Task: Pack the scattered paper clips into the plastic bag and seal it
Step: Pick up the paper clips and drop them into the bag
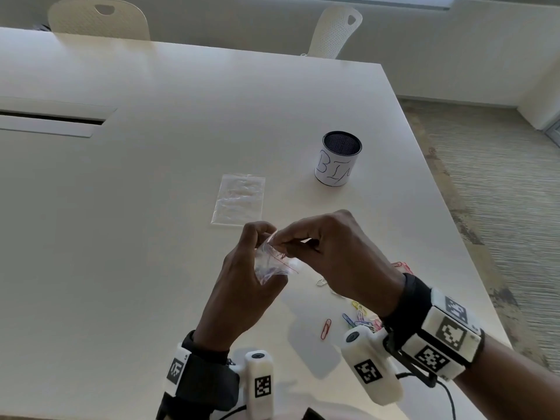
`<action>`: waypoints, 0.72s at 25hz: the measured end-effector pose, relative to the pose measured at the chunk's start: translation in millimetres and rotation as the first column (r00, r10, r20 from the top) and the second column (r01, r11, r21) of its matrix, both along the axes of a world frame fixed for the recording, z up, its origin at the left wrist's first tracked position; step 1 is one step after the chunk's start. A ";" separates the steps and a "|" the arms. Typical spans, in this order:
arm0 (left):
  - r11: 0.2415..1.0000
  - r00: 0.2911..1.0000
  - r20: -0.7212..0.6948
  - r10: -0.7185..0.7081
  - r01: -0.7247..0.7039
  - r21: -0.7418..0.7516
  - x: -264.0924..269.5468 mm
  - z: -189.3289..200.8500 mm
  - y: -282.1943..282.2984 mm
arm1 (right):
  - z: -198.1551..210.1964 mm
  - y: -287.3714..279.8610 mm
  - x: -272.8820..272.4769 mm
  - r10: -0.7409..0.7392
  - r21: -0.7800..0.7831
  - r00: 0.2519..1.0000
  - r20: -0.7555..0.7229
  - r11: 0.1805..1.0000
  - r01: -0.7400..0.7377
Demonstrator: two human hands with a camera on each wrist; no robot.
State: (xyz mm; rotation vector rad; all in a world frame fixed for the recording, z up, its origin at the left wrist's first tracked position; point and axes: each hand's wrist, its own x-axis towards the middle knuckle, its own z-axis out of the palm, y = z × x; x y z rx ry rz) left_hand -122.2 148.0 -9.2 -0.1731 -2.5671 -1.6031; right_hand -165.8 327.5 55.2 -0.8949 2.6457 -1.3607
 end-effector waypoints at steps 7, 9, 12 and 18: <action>1.000 1.000 -0.009 -0.006 0.006 0.021 1.8 -2.0 1.0 | 18.7 10.5 -1.2 0.002 0.068 0.997 -0.083 0.998 0.004; 1.000 1.000 -0.013 -0.007 0.007 0.028 2.0 -2.1 1.4 | 21.1 17.9 2.6 0.103 0.334 0.989 -0.108 0.940 -0.061; 0.999 1.000 -0.022 -0.016 0.017 0.038 1.2 -3.0 2.6 | 12.8 17.1 12.5 0.151 0.491 0.976 -0.158 0.870 -0.056; 0.999 0.999 -0.034 -0.029 0.029 0.017 1.1 -5.3 11.0 | 10.9 12.6 22.7 0.083 0.350 0.988 -0.127 0.936 -0.034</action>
